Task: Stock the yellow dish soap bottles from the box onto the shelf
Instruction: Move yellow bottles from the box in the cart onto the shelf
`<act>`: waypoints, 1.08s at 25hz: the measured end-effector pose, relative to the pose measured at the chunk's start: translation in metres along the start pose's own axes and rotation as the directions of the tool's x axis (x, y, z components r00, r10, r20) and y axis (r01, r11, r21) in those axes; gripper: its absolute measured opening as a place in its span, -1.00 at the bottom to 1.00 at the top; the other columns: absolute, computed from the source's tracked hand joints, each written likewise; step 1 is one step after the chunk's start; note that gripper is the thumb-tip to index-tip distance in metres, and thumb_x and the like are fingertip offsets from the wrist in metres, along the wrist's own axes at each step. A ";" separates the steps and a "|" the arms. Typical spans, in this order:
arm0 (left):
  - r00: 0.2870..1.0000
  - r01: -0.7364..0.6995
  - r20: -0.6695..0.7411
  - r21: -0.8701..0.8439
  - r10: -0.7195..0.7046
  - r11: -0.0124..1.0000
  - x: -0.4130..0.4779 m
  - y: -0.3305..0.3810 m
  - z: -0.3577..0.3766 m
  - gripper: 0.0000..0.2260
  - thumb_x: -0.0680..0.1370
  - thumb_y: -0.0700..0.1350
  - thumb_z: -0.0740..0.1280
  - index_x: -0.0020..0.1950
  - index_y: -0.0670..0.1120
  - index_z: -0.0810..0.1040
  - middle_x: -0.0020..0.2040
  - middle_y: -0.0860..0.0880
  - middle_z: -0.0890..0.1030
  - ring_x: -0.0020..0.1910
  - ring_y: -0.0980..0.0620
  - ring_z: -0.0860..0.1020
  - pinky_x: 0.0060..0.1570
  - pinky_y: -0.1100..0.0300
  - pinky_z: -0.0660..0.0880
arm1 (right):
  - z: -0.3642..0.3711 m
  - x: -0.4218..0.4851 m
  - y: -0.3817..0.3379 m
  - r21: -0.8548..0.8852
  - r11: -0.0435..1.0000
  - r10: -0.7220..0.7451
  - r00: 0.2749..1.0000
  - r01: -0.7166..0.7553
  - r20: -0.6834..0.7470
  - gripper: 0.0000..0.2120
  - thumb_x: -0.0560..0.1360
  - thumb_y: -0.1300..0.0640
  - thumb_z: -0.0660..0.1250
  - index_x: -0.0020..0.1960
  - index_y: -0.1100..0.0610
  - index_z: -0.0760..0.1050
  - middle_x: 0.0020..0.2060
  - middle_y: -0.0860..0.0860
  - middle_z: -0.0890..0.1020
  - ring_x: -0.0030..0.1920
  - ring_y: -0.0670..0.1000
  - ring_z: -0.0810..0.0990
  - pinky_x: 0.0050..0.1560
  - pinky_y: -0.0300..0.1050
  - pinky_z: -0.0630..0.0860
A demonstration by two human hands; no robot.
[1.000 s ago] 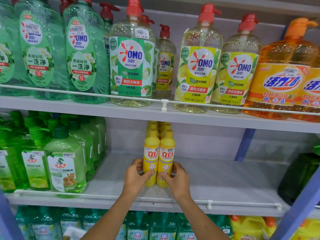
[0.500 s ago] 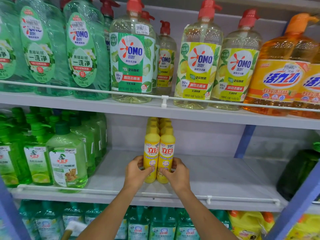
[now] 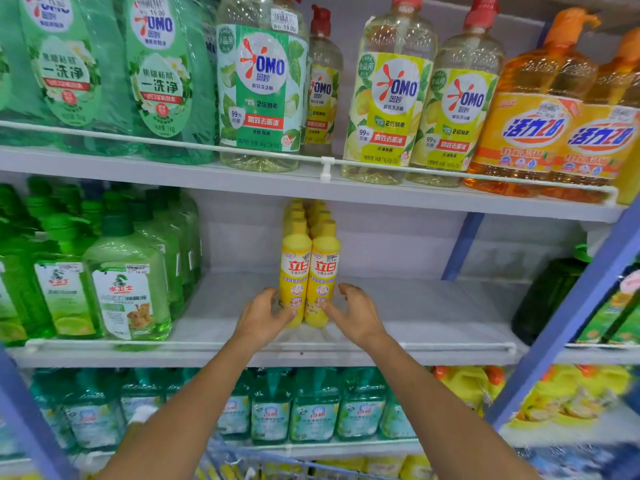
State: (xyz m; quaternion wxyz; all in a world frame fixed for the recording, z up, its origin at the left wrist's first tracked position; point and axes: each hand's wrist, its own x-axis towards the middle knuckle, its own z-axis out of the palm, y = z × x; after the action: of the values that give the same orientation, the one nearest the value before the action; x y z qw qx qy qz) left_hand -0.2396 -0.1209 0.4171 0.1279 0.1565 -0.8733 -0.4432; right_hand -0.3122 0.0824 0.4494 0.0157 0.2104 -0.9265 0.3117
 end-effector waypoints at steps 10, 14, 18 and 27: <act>0.967 -0.221 0.244 0.649 0.077 0.728 -0.084 0.047 -0.028 -0.14 0.43 0.39 0.32 0.60 0.04 0.11 0.58 -0.08 0.26 0.53 -0.13 0.25 0.46 -0.10 0.29 | -0.046 -0.071 -0.006 -0.372 0.872 -0.208 0.928 0.320 0.310 -0.24 0.50 -0.33 0.28 0.55 0.02 0.18 0.44 0.13 0.41 0.43 0.20 0.36 0.37 0.14 0.41; 0.964 -0.232 0.261 0.722 0.054 0.652 -0.141 0.075 -0.003 -0.10 0.44 0.37 0.36 0.61 -0.03 0.09 0.58 -0.13 0.23 0.53 -0.16 0.24 0.47 -0.07 0.26 | -0.063 -0.112 0.014 -0.418 0.799 -0.305 0.890 0.433 0.339 -0.25 0.52 -0.31 0.28 0.56 0.03 0.17 0.46 0.12 0.38 0.42 0.18 0.37 0.36 0.10 0.41; 0.965 -0.217 0.261 0.779 0.009 0.588 -0.196 0.089 0.037 -0.09 0.46 0.39 0.32 0.61 -0.11 0.09 0.53 -0.19 0.29 0.50 -0.20 0.26 0.46 -0.10 0.27 | -0.077 -0.157 0.049 -0.444 0.753 -0.353 0.867 0.486 0.351 -0.22 0.56 -0.30 0.25 0.60 0.13 0.13 0.55 0.15 0.25 0.52 0.20 0.25 0.45 0.14 0.33; 0.937 -0.262 0.348 0.762 -0.034 0.592 -0.253 0.065 0.141 -0.17 0.50 0.35 0.30 0.59 -0.12 0.15 0.47 -0.21 0.35 0.45 -0.22 0.32 0.41 -0.14 0.32 | -0.057 -0.227 0.163 -0.482 0.798 -0.172 0.903 0.363 0.394 -0.27 0.55 -0.27 0.28 0.55 0.12 0.21 0.44 0.14 0.37 0.43 0.21 0.35 0.34 0.19 0.44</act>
State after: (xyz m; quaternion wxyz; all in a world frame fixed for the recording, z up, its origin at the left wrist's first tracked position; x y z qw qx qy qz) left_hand -0.0684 0.1171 0.3674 -0.0735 0.0645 -0.9951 -0.0156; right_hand -0.1759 0.3189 0.3663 -0.0364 0.3769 -0.9255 -0.0097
